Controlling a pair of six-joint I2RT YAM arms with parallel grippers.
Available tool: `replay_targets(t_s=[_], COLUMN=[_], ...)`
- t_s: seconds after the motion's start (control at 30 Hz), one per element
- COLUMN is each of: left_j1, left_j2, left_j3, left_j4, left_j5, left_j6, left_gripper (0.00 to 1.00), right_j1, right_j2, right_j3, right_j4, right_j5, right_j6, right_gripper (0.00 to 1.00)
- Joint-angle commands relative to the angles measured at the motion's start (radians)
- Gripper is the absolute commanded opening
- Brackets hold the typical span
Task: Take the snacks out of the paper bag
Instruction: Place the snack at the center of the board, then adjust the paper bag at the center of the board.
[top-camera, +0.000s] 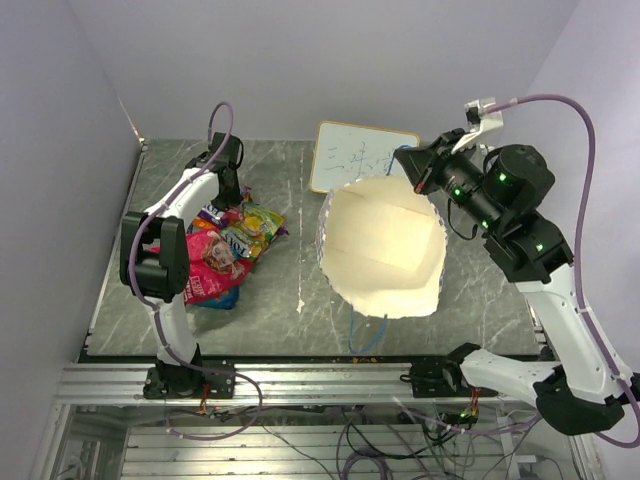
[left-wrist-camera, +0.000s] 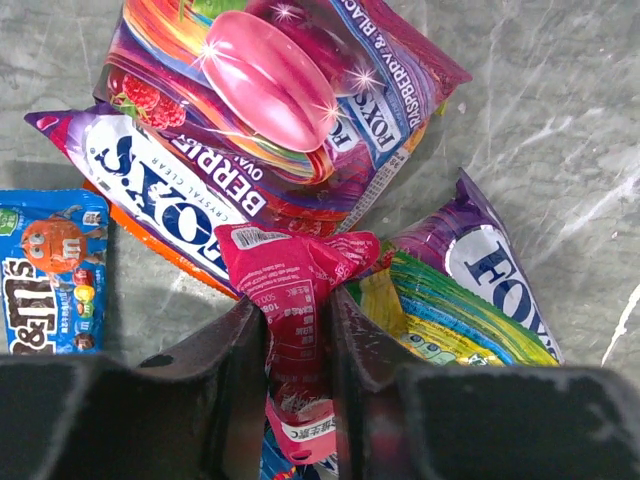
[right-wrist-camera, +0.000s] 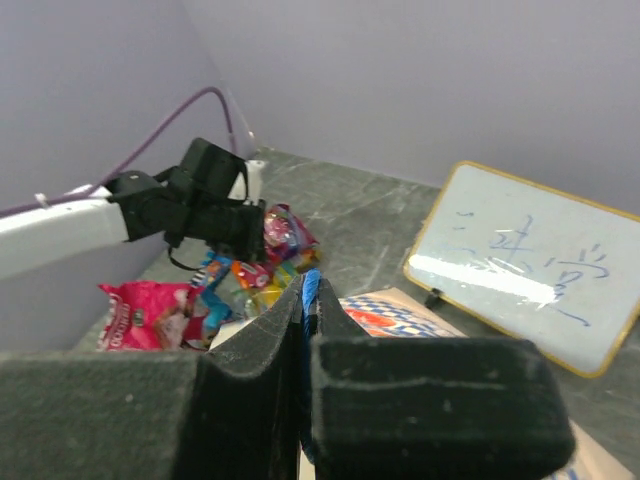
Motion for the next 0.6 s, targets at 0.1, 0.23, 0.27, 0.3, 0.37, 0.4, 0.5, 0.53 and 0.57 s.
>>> replay_targets(t_s=[0.1,0.23,0.27,0.3,0.37,0.4,0.5,0.53,0.57], left_j1=[0.012,0.011,0.011,0.011,0.011,0.011,0.008,0.006,0.004], left_j2=[-0.007,-0.036,-0.042,-0.049,-0.065,-0.077,-0.122,-0.136,-0.147], left_j3=[-0.006,0.02,0.038,0.053,0.074,0.08,0.075,0.071,0.07], left_j4=[0.014,-0.009,-0.032,-0.051,-0.072,-0.077,-0.073,-0.066,-0.061], left_j5=[0.036,0.041,0.029,0.026,0.048,0.066,0.123,0.139,0.153], left_j6=[-0.024,-0.025,-0.03,-0.042,-0.057,-0.071,-0.128,-0.141,-0.154], left_gripper=[0.66,0.93,0.97,1.0,1.0,0.99,0.99,1.0,0.99], right_j1=[0.0,-0.013,-0.032,-0.063,-0.157,-0.226,-0.339,-0.358,-0.374], right_j2=[0.076,0.137,0.155,0.176,0.225,0.246,0.317,0.342,0.361], right_j3=[0.035,0.073,0.081,0.1,0.133,0.146,0.181,0.191,0.201], right_j4=[-0.028,-0.123,-0.149,-0.179,-0.245,-0.264,-0.3,-0.311,-0.316], right_j5=[0.103,0.308,0.334,0.345,0.313,0.289,0.2,0.189,0.184], right_j6=[0.166,0.188,0.187,0.192,0.2,0.203,0.169,0.148,0.121], right_gripper=[0.0,0.0,0.0,0.0,0.0,0.0,0.0,0.0,0.0])
